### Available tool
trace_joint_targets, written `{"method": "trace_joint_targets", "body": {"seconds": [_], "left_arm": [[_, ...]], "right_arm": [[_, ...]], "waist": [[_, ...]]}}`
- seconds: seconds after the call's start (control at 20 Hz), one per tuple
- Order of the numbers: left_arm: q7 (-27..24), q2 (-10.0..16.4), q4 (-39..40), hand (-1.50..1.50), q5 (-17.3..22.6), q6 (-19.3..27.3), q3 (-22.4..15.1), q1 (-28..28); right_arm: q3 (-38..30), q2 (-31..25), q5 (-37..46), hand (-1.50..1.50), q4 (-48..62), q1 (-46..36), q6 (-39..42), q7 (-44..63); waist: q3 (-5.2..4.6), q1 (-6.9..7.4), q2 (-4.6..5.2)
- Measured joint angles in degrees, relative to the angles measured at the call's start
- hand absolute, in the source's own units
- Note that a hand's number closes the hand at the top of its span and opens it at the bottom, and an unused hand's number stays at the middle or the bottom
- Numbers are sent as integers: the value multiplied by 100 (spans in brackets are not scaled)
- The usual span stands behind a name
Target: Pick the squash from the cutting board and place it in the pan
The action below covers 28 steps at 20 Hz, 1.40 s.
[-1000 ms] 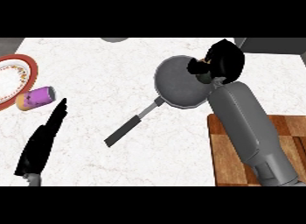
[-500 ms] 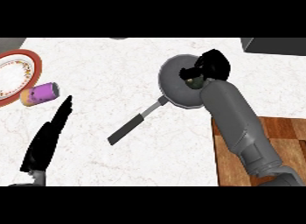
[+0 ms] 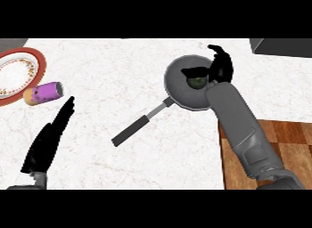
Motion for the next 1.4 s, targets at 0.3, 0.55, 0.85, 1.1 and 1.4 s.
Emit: {"method": "trace_joint_targets", "body": {"seconds": [0.3,0.55,0.85,1.1,1.4], "left_arm": [[64,1,6,0,34,4,79,-66],[-74,-4,79,0,0,44,132,114],[-35,56,-8,0,120,-23,329,311],[-19,-52,-41,0,-35,112,296,437],[34,28,-106,0,47,-14,459,468]], "right_arm": [[-551,-65,-428,-150,-116,-51,-1050,-892],[-1012,-119,-875,-150,-274,131,-1688,-1484],[-1226,-185,-1370,-150,-950,890,-1682,-2211],[-1039,-314,-1573,-150,-2024,2025,-1179,-2537],[-603,-375,-1552,-150,-3839,3540,-600,-2041]], "waist": [[-4,-98,-39],[-10,-229,-103],[-17,-438,-195],[-22,-570,-245],[-26,-631,-264]]}}
